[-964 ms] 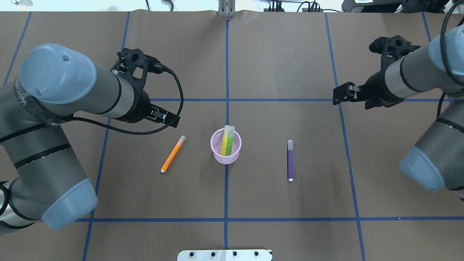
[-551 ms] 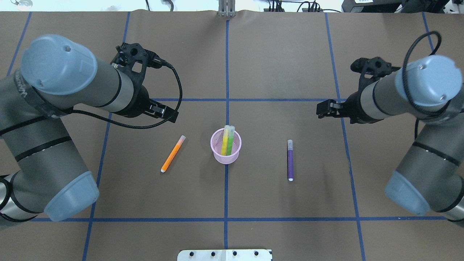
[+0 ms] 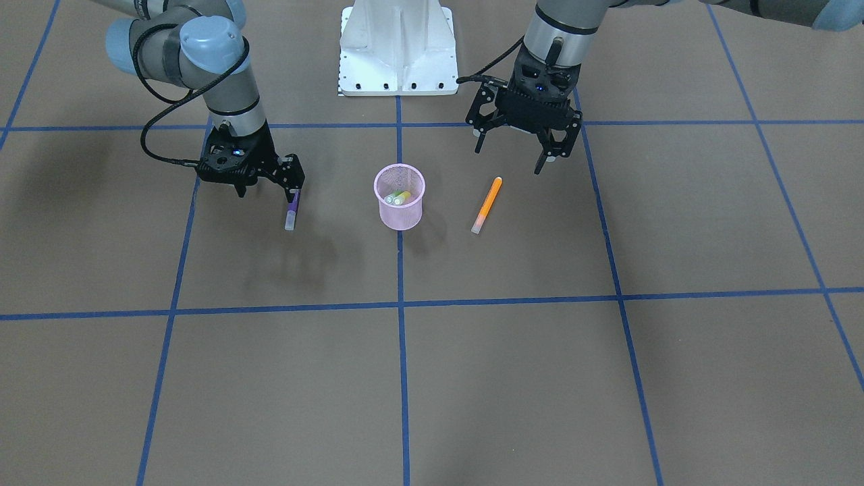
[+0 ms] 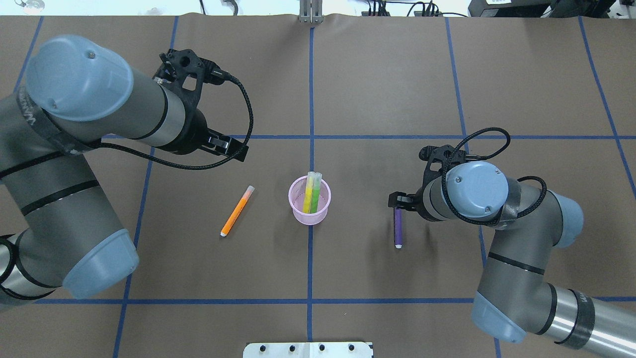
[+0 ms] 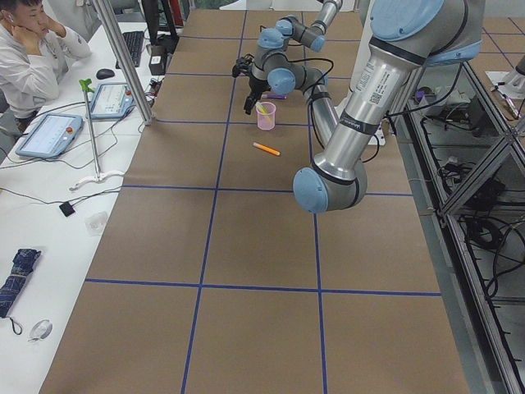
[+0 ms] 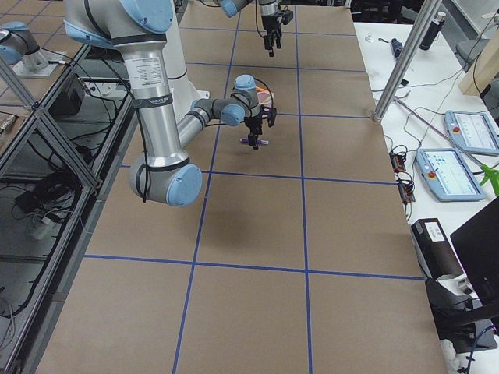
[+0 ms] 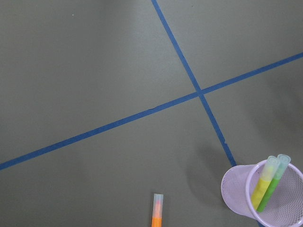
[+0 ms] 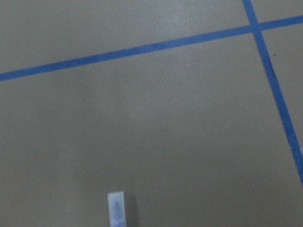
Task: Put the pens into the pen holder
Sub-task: 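Lower the right gripper onto the purple marker and close on it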
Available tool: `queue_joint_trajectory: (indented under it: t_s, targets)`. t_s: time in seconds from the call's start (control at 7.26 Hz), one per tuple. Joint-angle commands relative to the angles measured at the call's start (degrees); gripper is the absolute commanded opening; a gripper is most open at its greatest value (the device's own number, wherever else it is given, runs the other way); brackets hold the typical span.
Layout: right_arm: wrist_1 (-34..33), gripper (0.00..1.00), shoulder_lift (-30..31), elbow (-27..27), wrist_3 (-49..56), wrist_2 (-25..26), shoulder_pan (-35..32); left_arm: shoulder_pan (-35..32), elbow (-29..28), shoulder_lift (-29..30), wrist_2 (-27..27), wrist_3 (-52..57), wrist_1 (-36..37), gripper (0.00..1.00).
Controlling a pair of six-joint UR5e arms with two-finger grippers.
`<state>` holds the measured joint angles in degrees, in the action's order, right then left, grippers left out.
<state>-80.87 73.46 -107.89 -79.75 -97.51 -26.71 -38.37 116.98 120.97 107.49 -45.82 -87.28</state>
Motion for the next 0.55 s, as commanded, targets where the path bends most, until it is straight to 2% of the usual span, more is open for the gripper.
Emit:
queue_joint_trajectory:
  t_s: [0.0, 0.14, 0.41]
  targets:
    - [0.0, 0.85, -1.8, 1.6, 0.1, 0.0, 1.3, 0.0, 0.1, 0.1, -0.1, -0.1, 0.0, 1.00]
    - [0.0, 0.82, -2.6, 2.5, 0.2, 0.0, 1.4, 0.0, 0.1, 0.1, -0.1, -0.2, 0.0, 1.00]
    - [0.0, 0.65, -2.6, 2.5, 0.2, 0.0, 1.4, 0.0, 0.2, 0.1, -0.1, -0.2, -0.1, 1.00]
